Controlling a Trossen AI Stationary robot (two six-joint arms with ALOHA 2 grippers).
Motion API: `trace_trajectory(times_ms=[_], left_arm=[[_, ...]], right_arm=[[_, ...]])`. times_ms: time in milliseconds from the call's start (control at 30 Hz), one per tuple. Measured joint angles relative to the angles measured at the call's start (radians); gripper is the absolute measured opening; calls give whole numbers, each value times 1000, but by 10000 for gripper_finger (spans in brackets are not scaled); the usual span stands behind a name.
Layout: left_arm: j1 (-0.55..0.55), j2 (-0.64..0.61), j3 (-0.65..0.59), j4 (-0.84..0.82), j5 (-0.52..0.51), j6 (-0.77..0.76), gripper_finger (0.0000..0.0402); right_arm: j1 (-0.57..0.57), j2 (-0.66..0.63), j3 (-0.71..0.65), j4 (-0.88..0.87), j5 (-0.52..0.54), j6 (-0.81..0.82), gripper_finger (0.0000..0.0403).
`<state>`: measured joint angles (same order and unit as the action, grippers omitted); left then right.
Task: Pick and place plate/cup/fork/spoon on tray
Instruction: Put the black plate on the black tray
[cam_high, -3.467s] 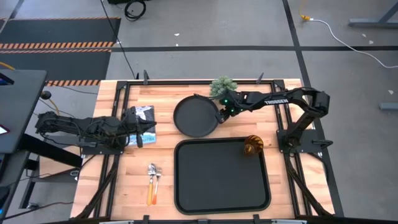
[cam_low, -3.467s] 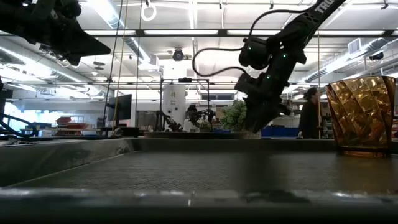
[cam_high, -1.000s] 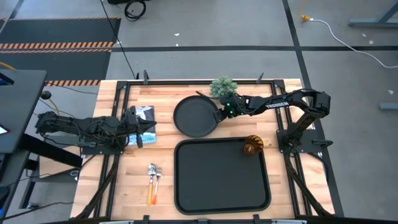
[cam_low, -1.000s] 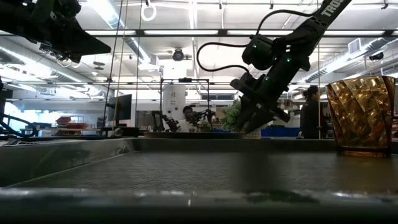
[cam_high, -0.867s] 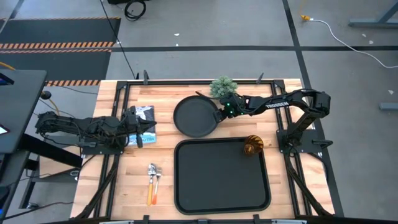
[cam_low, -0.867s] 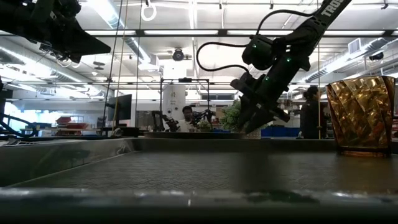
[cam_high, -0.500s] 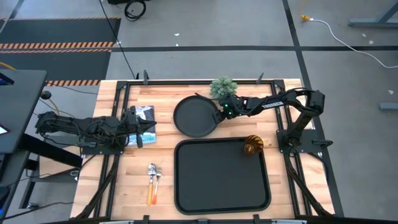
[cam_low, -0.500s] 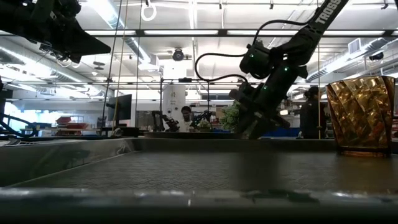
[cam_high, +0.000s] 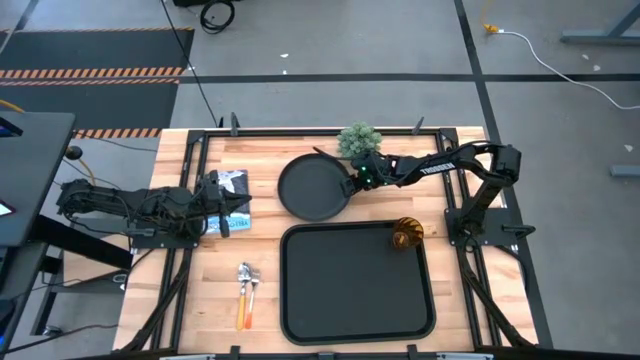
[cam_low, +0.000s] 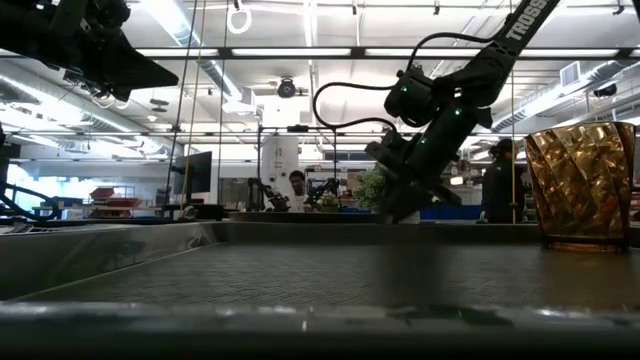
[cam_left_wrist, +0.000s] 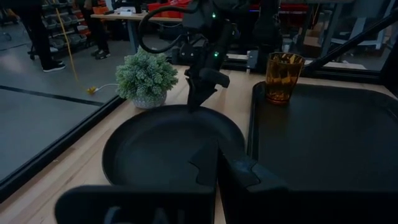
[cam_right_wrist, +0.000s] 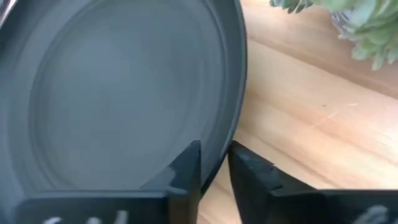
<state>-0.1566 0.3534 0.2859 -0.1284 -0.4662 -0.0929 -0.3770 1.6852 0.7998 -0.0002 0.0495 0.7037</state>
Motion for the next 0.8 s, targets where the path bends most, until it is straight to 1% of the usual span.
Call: trace_trajectory(times_ms=[200, 267, 500, 700, 800], left_arm=[[0, 0, 0, -1, 0, -16, 9], [0, 0, 0, -4, 0, -19, 9], [2, 0, 0, -4, 0, -18, 9], [2, 0, 0, -4, 0, -23, 9], [2, 0, 0, -4, -3, -20, 9]], right_arm=[[-7, 0, 0, 4, 15, -10, 24], [-4, -1, 1, 11, 10, -12, 11], [-12, -2, 1, 13, 3, -15, 13], [-13, -5, 1, 64, -63, -23, 10], [-7, -25, 1, 59, -69, -38, 10]])
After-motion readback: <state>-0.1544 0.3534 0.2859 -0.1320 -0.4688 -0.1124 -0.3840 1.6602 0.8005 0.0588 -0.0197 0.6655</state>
